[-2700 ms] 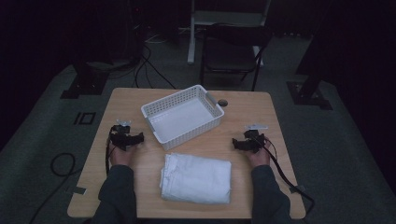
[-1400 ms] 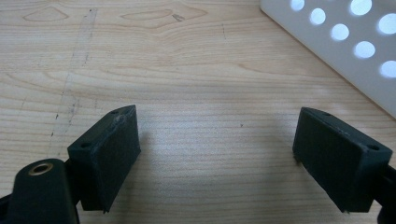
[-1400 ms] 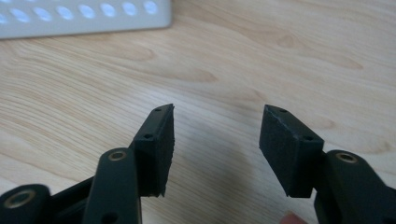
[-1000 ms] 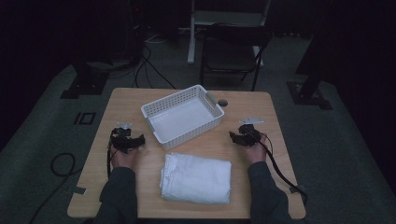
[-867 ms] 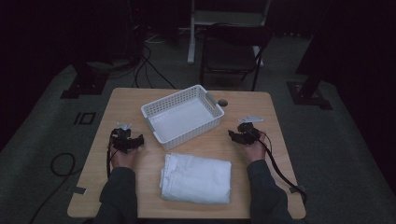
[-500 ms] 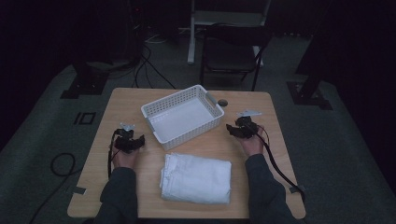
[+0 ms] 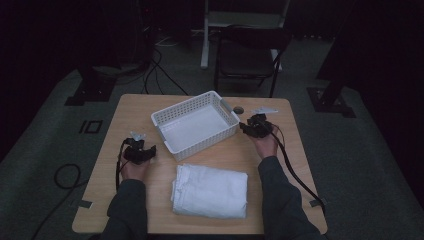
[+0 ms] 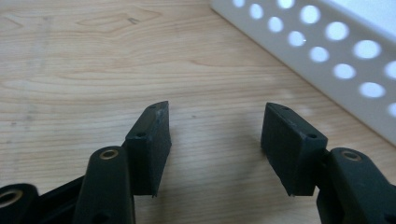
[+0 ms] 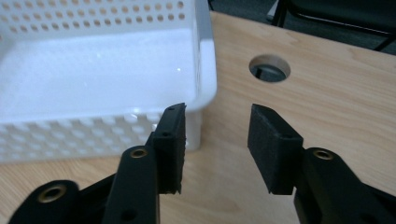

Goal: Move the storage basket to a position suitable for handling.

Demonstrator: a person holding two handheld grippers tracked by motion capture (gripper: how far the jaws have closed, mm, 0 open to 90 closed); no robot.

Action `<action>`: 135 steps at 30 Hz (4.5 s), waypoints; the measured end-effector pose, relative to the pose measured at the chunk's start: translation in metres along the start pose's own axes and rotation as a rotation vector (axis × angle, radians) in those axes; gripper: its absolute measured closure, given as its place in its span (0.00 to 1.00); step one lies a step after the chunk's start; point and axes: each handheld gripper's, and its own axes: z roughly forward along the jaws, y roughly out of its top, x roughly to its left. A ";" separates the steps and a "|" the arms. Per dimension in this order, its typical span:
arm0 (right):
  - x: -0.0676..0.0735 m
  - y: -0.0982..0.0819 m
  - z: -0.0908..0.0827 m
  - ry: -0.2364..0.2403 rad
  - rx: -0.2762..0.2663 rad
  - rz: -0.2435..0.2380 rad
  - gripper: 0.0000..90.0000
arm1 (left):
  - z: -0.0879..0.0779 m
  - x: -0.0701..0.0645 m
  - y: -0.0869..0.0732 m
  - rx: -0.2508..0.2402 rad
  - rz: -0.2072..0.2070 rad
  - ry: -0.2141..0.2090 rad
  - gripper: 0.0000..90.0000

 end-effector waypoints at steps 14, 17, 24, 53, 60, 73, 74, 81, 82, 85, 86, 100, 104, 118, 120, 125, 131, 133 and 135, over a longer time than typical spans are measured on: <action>0.001 0.015 0.018 -0.010 0.015 0.021 0.61 | -0.036 -0.019 0.007 -0.129 0.027 -0.087 0.43; 0.002 0.016 0.021 -0.012 0.024 0.022 0.60 | -0.042 -0.019 0.008 -0.143 0.014 -0.122 0.43; 0.003 0.016 0.026 -0.012 0.034 0.016 0.61 | -0.059 -0.025 0.012 -0.193 0.025 -0.173 0.43; 0.008 0.018 0.031 -0.002 0.067 0.009 0.69 | -0.066 -0.065 0.007 -0.122 0.186 -0.194 0.41; 0.013 0.017 0.027 -0.013 0.088 -0.027 0.70 | -0.057 -0.053 0.007 -0.102 0.148 -0.193 0.49; 0.021 0.003 0.014 -0.026 0.129 -0.043 0.70 | -0.044 -0.045 0.015 -0.085 0.119 -0.213 0.56; 0.021 0.002 0.013 -0.027 0.128 -0.040 0.69 | -0.042 -0.046 0.016 -0.083 0.120 -0.216 0.57; 0.020 0.002 0.020 -0.030 0.131 -0.024 0.68 | -0.036 -0.052 0.022 -0.091 0.159 -0.225 0.65; 0.021 0.002 0.020 -0.025 0.133 -0.025 0.69 | -0.036 -0.052 0.023 -0.090 0.164 -0.222 0.67; 0.023 0.001 0.019 -0.027 0.132 -0.037 0.69 | -0.035 -0.053 0.024 -0.086 0.171 -0.219 0.70; 0.024 0.001 0.018 -0.026 0.134 -0.037 0.69 | -0.034 -0.053 0.024 -0.086 0.168 -0.223 0.71; 0.024 -0.014 -0.001 -0.011 0.118 -0.009 0.67 | -0.033 -0.055 0.026 -0.098 0.168 -0.238 0.78; 0.022 -0.021 -0.010 -0.012 0.113 0.002 0.67 | -0.033 -0.059 0.026 -0.095 0.180 -0.244 0.78; 0.020 -0.030 -0.021 -0.017 0.104 0.028 0.66 | -0.035 -0.066 0.025 -0.095 0.182 -0.254 0.78; 0.020 -0.030 -0.022 -0.020 0.106 0.029 0.66 | -0.035 -0.067 0.024 -0.092 0.186 -0.252 0.78; 0.022 -0.031 -0.023 -0.030 0.107 0.021 0.65 | -0.036 -0.067 0.024 -0.090 0.184 -0.248 0.78; 0.024 -0.033 -0.023 -0.038 0.101 0.022 0.65 | -0.037 -0.067 0.023 -0.087 0.186 -0.249 0.78; 0.025 -0.033 -0.024 -0.042 0.102 0.018 0.64 | -0.038 -0.067 0.023 -0.087 0.188 -0.251 0.78; 0.026 -0.034 -0.025 -0.047 0.099 0.017 0.62 | -0.038 -0.067 0.022 -0.084 0.190 -0.257 0.78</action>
